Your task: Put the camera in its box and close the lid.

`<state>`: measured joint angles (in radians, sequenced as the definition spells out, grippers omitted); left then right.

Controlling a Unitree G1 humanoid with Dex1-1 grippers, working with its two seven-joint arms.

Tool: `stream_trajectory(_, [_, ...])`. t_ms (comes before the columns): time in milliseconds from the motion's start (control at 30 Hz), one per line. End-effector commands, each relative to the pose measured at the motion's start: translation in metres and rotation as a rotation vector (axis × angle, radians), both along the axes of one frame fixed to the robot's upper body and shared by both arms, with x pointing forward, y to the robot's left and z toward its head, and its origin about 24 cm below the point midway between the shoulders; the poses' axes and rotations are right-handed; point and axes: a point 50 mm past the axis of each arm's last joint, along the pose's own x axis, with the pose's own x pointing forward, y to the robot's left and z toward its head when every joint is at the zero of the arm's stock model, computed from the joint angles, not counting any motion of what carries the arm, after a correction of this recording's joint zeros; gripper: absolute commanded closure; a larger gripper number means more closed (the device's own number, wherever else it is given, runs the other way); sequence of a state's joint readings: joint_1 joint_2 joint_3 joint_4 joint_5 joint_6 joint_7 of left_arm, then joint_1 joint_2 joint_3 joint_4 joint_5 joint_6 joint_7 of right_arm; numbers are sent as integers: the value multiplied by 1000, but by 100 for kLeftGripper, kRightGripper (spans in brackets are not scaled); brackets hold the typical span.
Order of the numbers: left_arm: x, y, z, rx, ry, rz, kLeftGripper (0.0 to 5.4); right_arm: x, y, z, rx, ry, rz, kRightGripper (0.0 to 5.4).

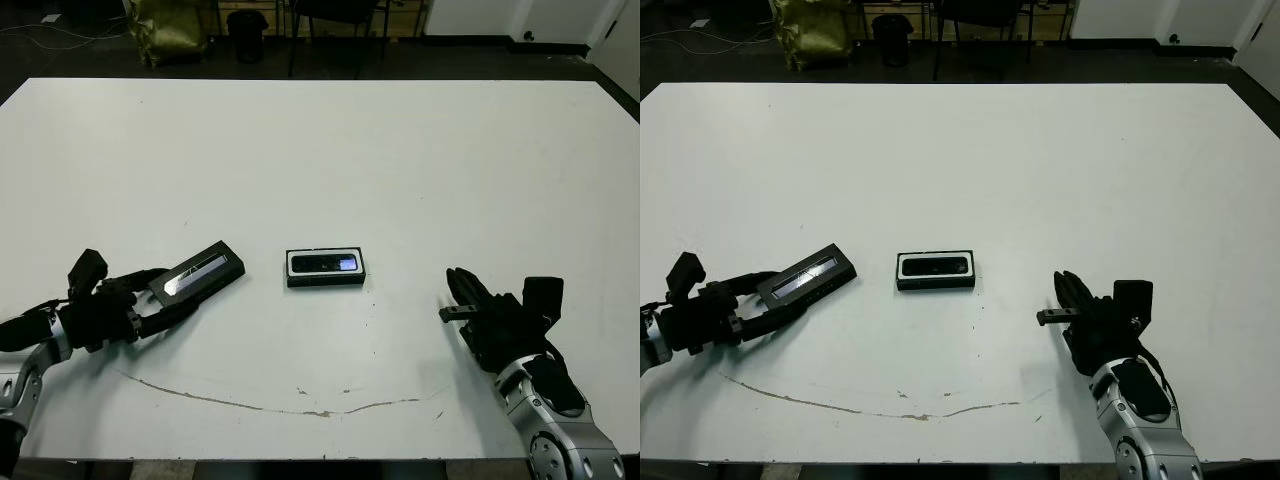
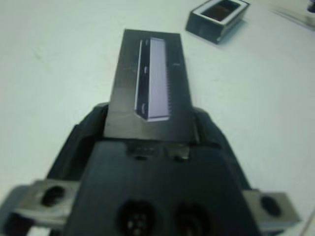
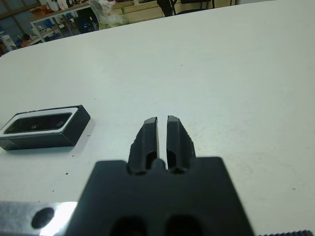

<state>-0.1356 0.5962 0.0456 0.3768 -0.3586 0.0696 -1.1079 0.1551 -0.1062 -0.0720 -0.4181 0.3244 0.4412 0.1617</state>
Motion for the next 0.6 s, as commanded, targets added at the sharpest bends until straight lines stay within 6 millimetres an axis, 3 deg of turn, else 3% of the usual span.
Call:
stream_trajectory(33, [-6,3,-10,39,119,-45,283,-1,-4,-5,1,28,-11,540])
stream_trajectory(333, [3,4,10,125,81,-145,283,-1,-3,-6,-3,25,-14,540])
stream_trajectory(600, [14,-3,53,72,-85,-110,283,-2,-3,-8,-8,22,-11,540])
